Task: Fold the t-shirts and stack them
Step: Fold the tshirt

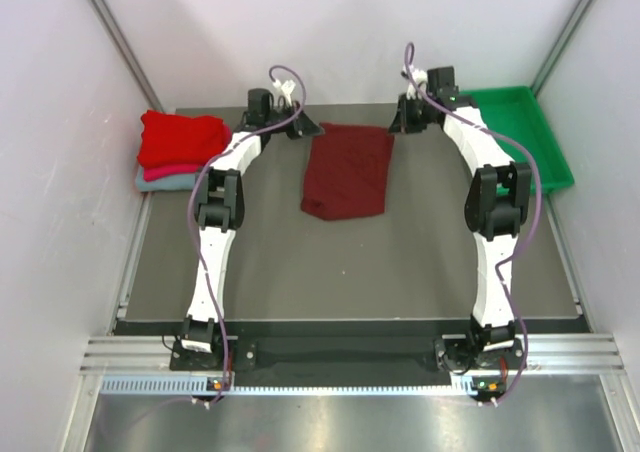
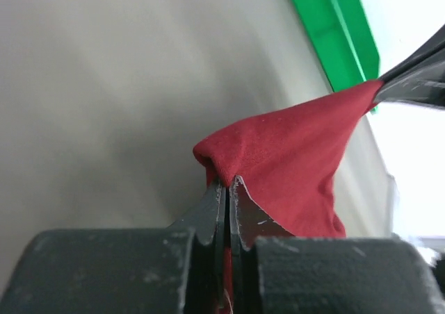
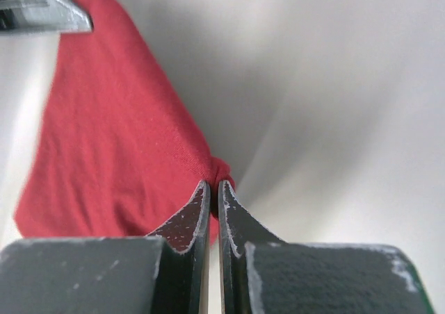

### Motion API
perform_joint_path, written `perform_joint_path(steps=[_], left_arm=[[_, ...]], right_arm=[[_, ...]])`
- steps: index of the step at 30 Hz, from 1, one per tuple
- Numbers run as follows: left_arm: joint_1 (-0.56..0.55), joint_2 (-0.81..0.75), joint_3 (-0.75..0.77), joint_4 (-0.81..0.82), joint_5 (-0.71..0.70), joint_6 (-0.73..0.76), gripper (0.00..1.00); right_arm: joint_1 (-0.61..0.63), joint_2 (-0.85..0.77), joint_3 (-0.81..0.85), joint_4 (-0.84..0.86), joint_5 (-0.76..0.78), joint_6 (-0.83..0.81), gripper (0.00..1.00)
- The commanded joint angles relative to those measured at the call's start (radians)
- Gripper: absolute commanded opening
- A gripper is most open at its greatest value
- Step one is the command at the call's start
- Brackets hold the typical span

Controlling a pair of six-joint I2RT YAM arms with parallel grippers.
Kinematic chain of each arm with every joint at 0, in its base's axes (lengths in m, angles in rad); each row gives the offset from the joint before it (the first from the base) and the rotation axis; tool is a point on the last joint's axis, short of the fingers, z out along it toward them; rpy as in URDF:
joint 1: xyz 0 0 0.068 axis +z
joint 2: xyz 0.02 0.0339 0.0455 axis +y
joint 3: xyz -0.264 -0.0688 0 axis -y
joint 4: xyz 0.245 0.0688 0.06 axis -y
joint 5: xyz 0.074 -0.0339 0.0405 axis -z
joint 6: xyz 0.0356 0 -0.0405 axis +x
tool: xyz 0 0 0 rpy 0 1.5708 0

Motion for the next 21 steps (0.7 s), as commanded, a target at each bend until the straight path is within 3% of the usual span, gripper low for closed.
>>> perform_joint_path(steps=[1,10,17,21], left_arm=[[0.035,-0.078,0.105,0.109,-0.083,0.08,0.0],[0.017,-0.27,0.127,0.175,-0.114,0.172,0.0],[-0.029,-0.507,0.096,0.12,-0.125,0.206,0.0],[-0.053,-0.662,-0.002,0.055,-0.091,0.198,0.0]], right_arm=[[-0.02,0.011,0.172,0.055,0.054,-0.036,0.0],[-0.034,-0.043,0.309,0.081,-0.013,-0.005,0.0],[-0.071,-0.186,0.241,0.052,-0.117,0.027,0.0],[-0.106,-0.278,0.173,0.052,-0.197,0.068,0.0]])
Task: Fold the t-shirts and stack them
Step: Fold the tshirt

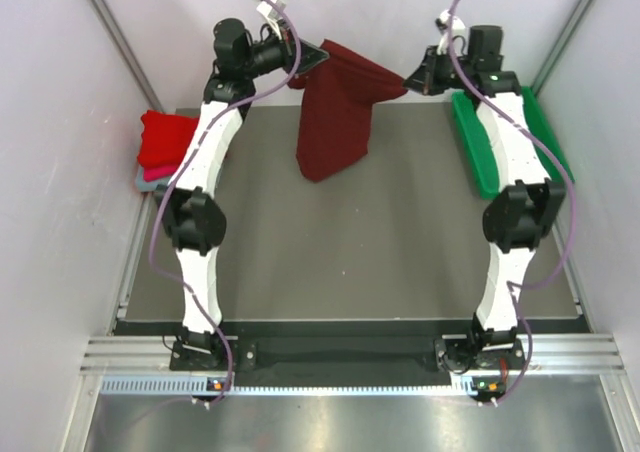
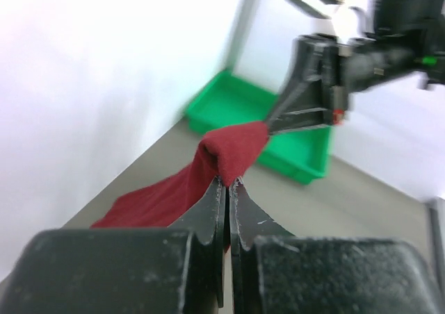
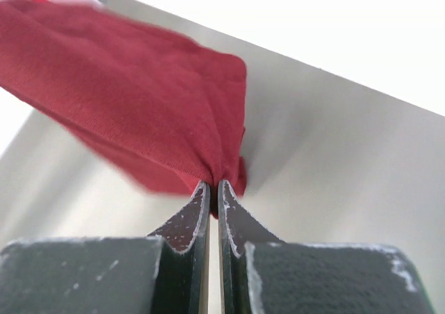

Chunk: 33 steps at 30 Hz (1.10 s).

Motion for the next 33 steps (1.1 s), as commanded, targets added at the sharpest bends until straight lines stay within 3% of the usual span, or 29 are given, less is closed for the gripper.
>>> perform_joint_path(steps=[1,10,18,21,26,31,33], left_arm=[[-0.003,-0.254,-0.114,-0.009,0.03,0.022,0.0],[-0.019,-0.667,-0.694,-0.251,0.108,0.049,0.0],[-0.023,-0.884,-1.114,-0.261,0.148,-0.067,0.0],[-0.023,-0.892,-1.164,-0.221,0.142,-0.072,0.0],[-0.016,-0.722,-1.124,-0.213,0.145,-0.006,0.0],[-0.014,-0.463,-0.927,-0.367,0.209,-0.024,0.0],[-0.014,-0.432,-0.885,-0.402,0.219,-0.029,0.0]], right_arm=[[-0.059,-0.188,-0.052,0.011,-0.079,0.041,0.0],[-0.066,-0.46,-0.481,-0.091,-0.208,-0.018,0.0],[-0.036,-0.598,-0.839,-0.139,-0.222,-0.058,0.0],[-0.028,-0.601,-0.873,-0.118,-0.217,-0.049,0.0],[-0.027,-0.52,-0.806,-0.09,-0.203,-0.023,0.0],[-0.02,-0.409,-0.71,-0.101,-0.199,-0.011,0.0],[-0.014,-0.396,-0.704,-0.116,-0.206,-0.009,0.0]])
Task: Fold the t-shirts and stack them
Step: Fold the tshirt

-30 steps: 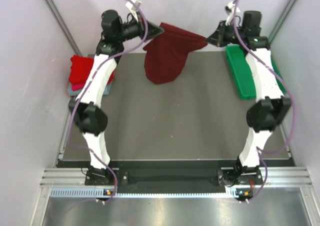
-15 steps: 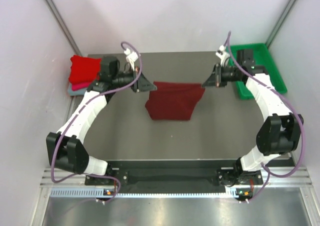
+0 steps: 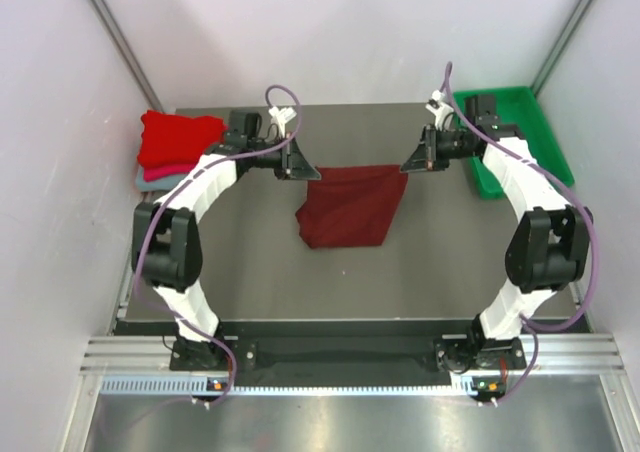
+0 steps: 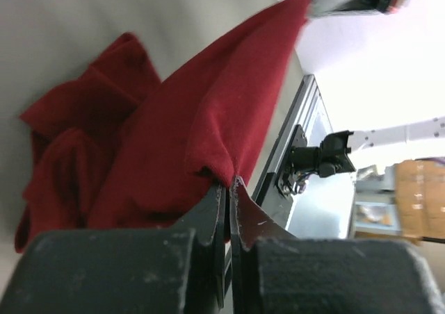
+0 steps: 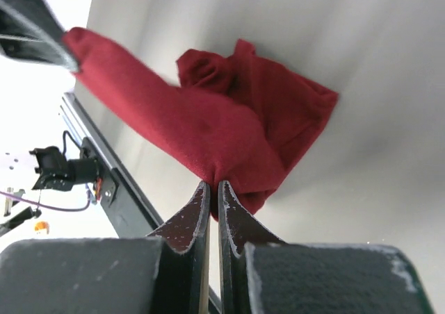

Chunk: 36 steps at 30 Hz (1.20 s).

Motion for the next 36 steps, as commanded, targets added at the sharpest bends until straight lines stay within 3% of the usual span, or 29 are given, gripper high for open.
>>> perform_joint_path(steps=[1,8,11,15,18,22,30,36], left_arm=[[0.008,0.048,0.077,-0.097,0.065,0.008,0.0],[0.036,0.148,0.166,0.001,0.045,-0.018,0.0],[0.057,0.298,0.342,0.004,0.025,0.011,0.0],[0.077,0.521,0.673,-0.016,0.022,0.025,0.0],[0.08,0.663,0.804,0.002,0.005,0.056,0.0],[0.083,0.728,0.844,0.096,-0.024,0.07,0.0],[0.096,0.777,1.143,0.193,-0.15,0.139,0.0],[0.096,0.569,1.029,0.193,-0.15,0.139,0.0]], right_arm=[[0.006,0.023,0.044,0.004,0.012,-0.015,0.0],[0.009,0.095,0.114,0.045,0.052,-0.051,0.0],[0.007,0.224,0.235,0.055,0.081,-0.057,0.0],[0.012,0.437,0.518,0.053,0.125,-0.071,0.0],[0.01,0.538,0.651,0.094,0.147,-0.066,0.0],[0.009,0.609,0.746,0.165,0.182,-0.042,0.0],[-0.031,0.603,0.973,0.317,0.253,0.09,0.0],[-0.053,0.421,0.908,0.331,0.19,0.139,0.0]])
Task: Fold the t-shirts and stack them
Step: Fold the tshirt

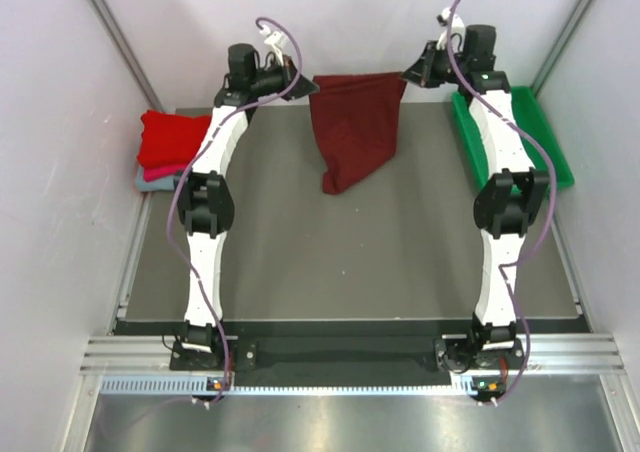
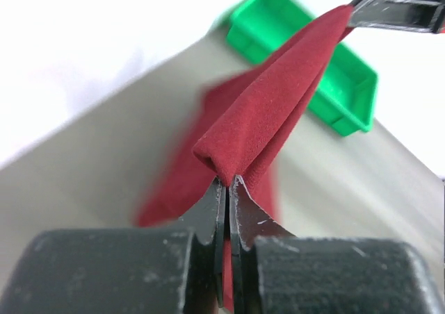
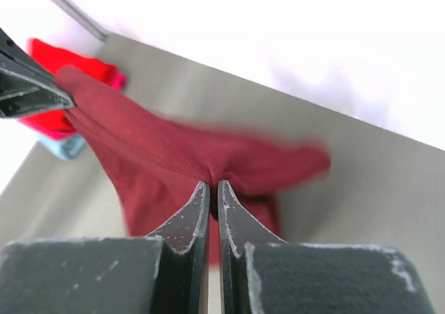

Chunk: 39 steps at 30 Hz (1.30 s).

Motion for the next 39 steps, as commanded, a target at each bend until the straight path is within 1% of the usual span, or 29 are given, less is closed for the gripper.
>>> perform_joint_path(steps=[1,2,3,4,5,7,10,11,13,14,16,17,19,20,21,23,26,29,32,34,35,36,37,38,39], left_arm=[[0.02,-0.203,-0.041,0.07,-0.021,0.038,0.0],[0.021,-0.231,-0.065,0.07,-0.021,0.038,0.0],[0.021,-0.257,-0.131,0.07,-0.021,0.038,0.0],[0.021,-0.315,-0.169,0.07,-0.021,0.038,0.0],[0.02,-0.342,-0.237,0.07,-0.021,0.038,0.0],[0.02,-0.409,-0.289,0.07,-0.021,0.038,0.0],[0.02,-0.495,-0.394,0.07,-0.021,0.038,0.0],[0.02,-0.518,-0.453,0.07,-0.021,0.038,0.0],[0.017,-0.59,-0.519,0.07,-0.021,0.038,0.0],[0.014,-0.615,-0.593,0.07,-0.021,0.038,0.0],[0.012,-0.69,-0.673,0.07,-0.021,0.038,0.0],[0.009,-0.716,-0.76,0.07,-0.021,0.038,0.0],[0.003,-0.792,-0.851,0.07,-0.021,0.038,0.0],[-0.003,-0.817,-0.933,0.07,-0.021,0.038,0.0],[-0.006,-0.86,-0.97,0.07,-0.021,0.038,0.0],[-0.016,-0.895,-1.061,0.07,-0.021,0.038,0.0],[-0.023,-0.931,-1.131,0.07,-0.021,0.038,0.0],[-0.026,-0.928,-1.155,0.07,-0.021,0.038,0.0],[-0.025,-0.877,-1.12,0.07,-0.021,0.038,0.0],[-0.023,-0.808,-1.09,0.07,-0.021,0.038,0.0],[-0.023,-0.779,-1.06,0.173,-0.021,0.038,0.0],[-0.023,-0.723,-1.044,-0.029,-0.021,0.038,0.0],[-0.023,-0.69,-1.011,-0.02,-0.021,0.103,0.0],[-0.023,-0.66,-0.991,-0.016,-0.889,0.105,0.99],[-0.02,-0.6,-0.968,-0.014,0.036,0.108,0.01]], right_arm=[[-0.046,-0.205,-0.03,0.095,-0.017,0.045,0.0],[-0.048,-0.229,-0.054,0.092,-0.028,0.046,0.0],[-0.049,-0.272,-0.1,0.088,-0.049,0.043,0.0],[-0.046,-0.289,-0.119,0.077,-0.057,0.031,0.0],[-0.049,-0.308,-0.157,0.059,-0.062,0.025,0.0],[-0.049,-0.361,-0.203,0.042,-0.077,0.008,0.0],[-0.049,-0.438,-0.318,0.025,-0.1,-0.004,0.0],[-0.049,-0.458,-0.385,0.02,-0.106,-0.007,0.0],[-0.048,-0.498,-0.442,-0.004,-0.125,-0.012,0.0],[-0.049,-0.512,-0.506,-0.009,-0.132,-0.012,0.0],[-0.049,-0.552,-0.577,-0.013,-0.149,-0.018,0.0],[-0.046,-0.562,-0.644,-0.024,-0.151,-0.024,0.0],[-0.04,-0.593,-0.711,-0.033,-0.159,-0.039,0.0],[-0.037,-0.602,-0.769,-0.035,-0.162,-0.043,0.0],[-0.031,-0.619,-0.8,-0.033,-0.165,-0.041,0.0],[-0.026,-0.63,-0.869,-0.04,-0.171,-0.043,0.0],[-0.017,-0.641,-0.932,-0.038,-0.174,-0.043,0.0],[-0.011,-0.635,-0.952,-0.03,-0.168,-0.044,0.0],[-0.005,-0.607,-0.927,-0.029,-0.162,-0.046,0.0],[-0.002,-0.573,-0.908,-0.023,-0.154,-0.044,0.0],[-0.003,-0.56,-0.888,-0.02,-0.149,-0.041,0.0],[-0.002,-0.529,-0.877,-0.017,-0.142,-0.038,0.0],[0.001,-0.512,-0.865,-0.012,-0.137,-0.036,0.0],[0.003,-0.495,-0.837,-0.012,-0.133,-0.036,0.0],[0.007,-0.459,-0.823,-0.01,-0.123,-0.036,0.0]])
